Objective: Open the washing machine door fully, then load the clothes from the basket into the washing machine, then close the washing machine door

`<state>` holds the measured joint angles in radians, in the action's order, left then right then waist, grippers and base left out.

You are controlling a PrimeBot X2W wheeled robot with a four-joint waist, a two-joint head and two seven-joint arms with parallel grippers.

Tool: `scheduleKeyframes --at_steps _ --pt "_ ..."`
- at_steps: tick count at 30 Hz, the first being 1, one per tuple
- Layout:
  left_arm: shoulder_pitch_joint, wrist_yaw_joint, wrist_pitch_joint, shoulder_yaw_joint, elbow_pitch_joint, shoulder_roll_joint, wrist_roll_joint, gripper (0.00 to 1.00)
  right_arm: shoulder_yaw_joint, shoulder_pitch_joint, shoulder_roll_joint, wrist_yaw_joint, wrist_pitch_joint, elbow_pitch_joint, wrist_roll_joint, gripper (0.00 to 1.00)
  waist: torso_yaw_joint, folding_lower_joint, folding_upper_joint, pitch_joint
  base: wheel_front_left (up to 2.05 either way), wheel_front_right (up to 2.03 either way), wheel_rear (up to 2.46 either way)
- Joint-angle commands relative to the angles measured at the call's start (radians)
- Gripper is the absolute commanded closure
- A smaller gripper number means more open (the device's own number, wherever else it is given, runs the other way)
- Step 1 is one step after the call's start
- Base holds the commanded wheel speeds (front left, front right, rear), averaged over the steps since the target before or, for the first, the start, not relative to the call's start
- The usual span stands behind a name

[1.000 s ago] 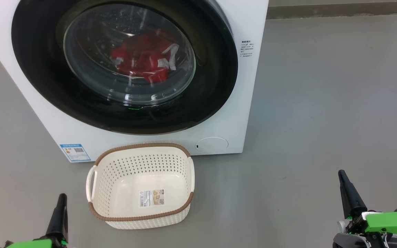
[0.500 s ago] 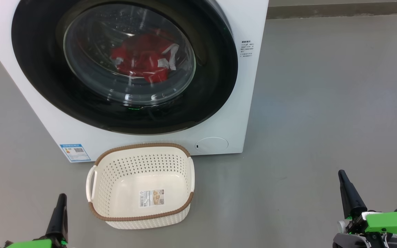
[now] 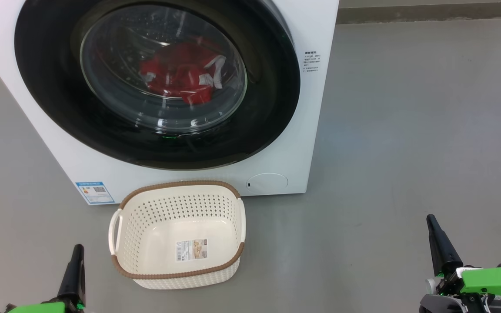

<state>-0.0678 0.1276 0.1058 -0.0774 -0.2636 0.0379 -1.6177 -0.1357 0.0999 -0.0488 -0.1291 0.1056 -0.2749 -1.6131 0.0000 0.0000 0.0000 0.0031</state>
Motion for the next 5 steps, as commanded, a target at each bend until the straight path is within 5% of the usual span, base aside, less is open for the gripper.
scheduleKeyframes --at_steps 1,5 --pt "-0.04 0.003 0.006 -0.034 0.019 0.015 0.007 1.0 0.022 0.008 -0.003 -0.002 0.007 0.03 0.004 1.0 0.0 0.0 0.0 0.0 0.0 0.0 0.0" --pt "-0.04 0.003 0.006 -0.034 0.019 0.015 0.007 1.0 0.022 0.008 -0.002 -0.002 0.007 0.03 0.004 1.0 0.0 0.0 0.0 0.0 0.0 0.0 0.0"
